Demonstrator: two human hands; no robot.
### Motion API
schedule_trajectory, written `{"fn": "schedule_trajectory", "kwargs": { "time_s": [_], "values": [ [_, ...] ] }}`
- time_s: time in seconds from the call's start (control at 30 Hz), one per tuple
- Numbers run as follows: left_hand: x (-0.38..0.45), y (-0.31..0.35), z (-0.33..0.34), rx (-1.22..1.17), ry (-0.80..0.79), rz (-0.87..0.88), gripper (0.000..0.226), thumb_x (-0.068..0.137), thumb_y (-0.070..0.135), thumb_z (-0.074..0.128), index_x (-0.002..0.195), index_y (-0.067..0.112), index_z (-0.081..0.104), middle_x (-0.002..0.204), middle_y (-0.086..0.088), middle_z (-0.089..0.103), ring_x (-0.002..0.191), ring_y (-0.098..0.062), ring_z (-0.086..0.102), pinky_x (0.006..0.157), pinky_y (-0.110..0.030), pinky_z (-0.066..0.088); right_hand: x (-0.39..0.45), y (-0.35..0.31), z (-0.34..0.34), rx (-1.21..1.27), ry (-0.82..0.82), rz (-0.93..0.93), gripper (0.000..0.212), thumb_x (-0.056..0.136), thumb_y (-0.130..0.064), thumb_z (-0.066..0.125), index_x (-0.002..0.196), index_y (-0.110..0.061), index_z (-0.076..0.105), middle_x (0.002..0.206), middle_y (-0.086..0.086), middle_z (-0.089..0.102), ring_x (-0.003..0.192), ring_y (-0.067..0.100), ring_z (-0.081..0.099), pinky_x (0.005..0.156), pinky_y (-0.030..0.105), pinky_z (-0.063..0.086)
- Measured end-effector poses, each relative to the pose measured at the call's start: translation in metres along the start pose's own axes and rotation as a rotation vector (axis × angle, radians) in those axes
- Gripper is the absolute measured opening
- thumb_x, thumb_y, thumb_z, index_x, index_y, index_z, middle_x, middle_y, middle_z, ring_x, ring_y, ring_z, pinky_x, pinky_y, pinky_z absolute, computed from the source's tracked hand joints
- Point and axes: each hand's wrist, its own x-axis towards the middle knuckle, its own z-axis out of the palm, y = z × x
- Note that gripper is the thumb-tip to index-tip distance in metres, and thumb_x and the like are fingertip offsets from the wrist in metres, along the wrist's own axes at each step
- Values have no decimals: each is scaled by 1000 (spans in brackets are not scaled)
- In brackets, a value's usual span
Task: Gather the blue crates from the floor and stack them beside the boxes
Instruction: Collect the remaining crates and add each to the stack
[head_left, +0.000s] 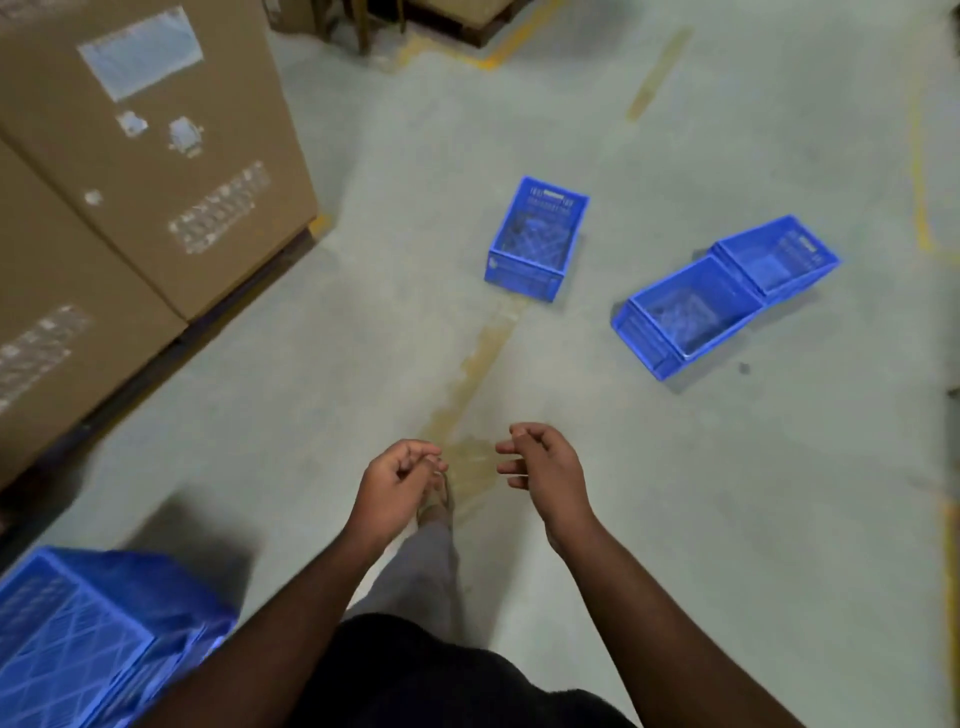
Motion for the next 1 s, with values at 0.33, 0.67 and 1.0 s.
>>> {"fn": "schedule_trajectory", "kwargs": {
  "time_s": [0.33,0.67,1.0],
  "values": [
    [221,120,116,78,-138,-31,15,100,2,55,108,1,68,94,-16,75,73,-15,68,69,-18,54,186,-124,-79,46,148,45,17,103,-21,56,111,-11,67,101,11,77,72,16,68,69,32,51],
    [400,201,268,108,-148,-53,15,100,4,55,107,3,68,91,-9,75,66,-7,66,69,-18,52,390,-222,-174,107,157,21,17,103,-21,57,112,-10,67,99,8,77,77,15,67,72,33,52],
    [537,271,380,-53,98,-153,18,101,7,53,112,3,67,98,-14,75,79,-21,66,76,-26,51,593,-332,-255,-130,-52,-5,8,99,-17,60,97,-19,67,90,4,78,70,14,65,65,28,49]
  ]
}}
